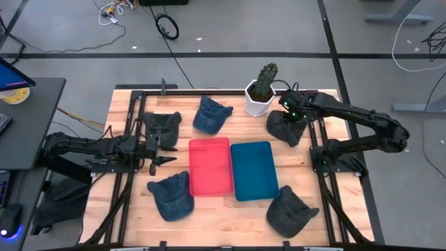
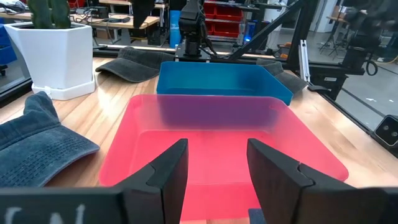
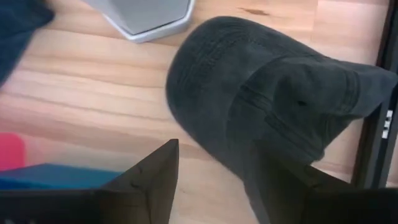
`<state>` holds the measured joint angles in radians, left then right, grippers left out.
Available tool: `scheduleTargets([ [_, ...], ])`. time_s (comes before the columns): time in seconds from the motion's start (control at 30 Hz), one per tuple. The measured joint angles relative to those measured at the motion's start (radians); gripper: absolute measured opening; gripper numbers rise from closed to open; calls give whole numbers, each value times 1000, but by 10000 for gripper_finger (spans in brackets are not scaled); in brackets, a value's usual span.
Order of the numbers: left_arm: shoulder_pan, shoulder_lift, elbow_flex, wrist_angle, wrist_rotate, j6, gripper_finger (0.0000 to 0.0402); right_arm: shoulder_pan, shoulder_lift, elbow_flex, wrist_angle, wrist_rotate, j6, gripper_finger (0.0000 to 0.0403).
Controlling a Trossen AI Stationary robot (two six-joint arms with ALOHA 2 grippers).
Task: Pick & Place hat
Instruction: Put the top right black cap into the blue bin
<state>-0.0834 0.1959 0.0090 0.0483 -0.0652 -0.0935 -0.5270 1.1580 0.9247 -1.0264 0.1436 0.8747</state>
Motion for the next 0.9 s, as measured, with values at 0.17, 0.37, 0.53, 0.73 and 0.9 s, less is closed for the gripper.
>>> scheduleTargets([
  [0.17,0,0,0,0,0,0,170,-10,0,-85,83,41,16,204],
  [0.37,0,0,0,0,0,0,170,-68,0,-210,218,41,23,204],
  [0.53,0,0,0,0,0,0,170,-131,0,-288,291,41,7,204],
  [0.73,0,0,0,0,0,0,170,-182,0,-342,400,21,-8,204],
  [0.9,0,0,0,0,0,0,170,-200,0,-390,511,-17,-38,204],
])
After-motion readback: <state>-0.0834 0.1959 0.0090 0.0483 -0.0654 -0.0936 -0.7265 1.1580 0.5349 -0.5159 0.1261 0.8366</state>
